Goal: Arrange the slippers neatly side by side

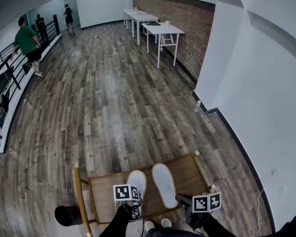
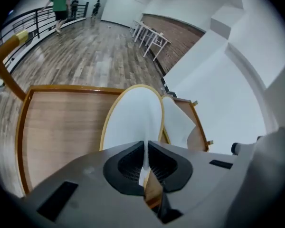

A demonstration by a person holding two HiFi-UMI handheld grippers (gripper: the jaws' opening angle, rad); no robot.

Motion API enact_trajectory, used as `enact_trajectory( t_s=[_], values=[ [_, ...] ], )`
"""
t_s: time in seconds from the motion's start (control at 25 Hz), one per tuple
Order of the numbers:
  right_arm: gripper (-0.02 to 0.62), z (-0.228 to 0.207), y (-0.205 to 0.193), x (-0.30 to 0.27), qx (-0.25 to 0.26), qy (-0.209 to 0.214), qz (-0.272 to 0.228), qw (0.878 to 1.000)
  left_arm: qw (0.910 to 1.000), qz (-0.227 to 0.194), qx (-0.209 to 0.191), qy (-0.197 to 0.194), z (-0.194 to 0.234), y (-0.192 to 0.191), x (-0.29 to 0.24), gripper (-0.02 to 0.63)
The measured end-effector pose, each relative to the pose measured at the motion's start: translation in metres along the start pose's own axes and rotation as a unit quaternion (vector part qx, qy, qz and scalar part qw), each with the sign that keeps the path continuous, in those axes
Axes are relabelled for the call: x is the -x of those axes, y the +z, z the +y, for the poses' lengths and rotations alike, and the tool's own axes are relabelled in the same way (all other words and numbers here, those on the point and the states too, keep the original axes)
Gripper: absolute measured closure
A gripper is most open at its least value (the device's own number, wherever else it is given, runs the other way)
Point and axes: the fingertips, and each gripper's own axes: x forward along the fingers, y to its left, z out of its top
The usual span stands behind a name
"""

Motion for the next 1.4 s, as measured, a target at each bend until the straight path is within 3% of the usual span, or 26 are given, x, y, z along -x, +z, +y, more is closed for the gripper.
enact_trajectory(
  t_s=[0.12, 0.32, 0.44, 0.76, 1.2, 1.4],
  values=[
    [0.597, 0.003, -0.001, -0.001, 0.003, 0.001, 0.002, 1.0, 0.9969, -0.03, 0.072, 0.001, 0.001, 0.002, -0.001, 0.595],
    [0.597, -0.003, 0.0, -0.003, 0.004, 0.001, 0.004, 1.0, 0.9799, -0.069, 0.187, -0.01, 0.001, 0.009, -0.009, 0.595],
    [0.597, 0.001, -0.001, -0.001, 0.004, 0.002, 0.006, 1.0, 0.9717, -0.086, 0.219, -0.016, 0.003, 0.016, -0.006, 0.595],
    [0.597, -0.003, 0.0, 0.001, 0.001, -0.002, 0.008, 1.0, 0.9893, -0.055, 0.131, 0.033, 0.001, 0.016, -0.015, 0.595],
    [0.597, -0.008, 0.002, -0.001, 0.0, -0.003, 0.011, 1.0, 0.9943, -0.032, 0.092, 0.043, 0.001, 0.013, -0.031, 0.595],
    [0.597, -0.01, 0.005, 0.0, -0.004, -0.004, 0.012, 1.0, 0.9957, -0.018, 0.087, 0.027, -0.002, 0.013, -0.035, 0.594]
  ],
)
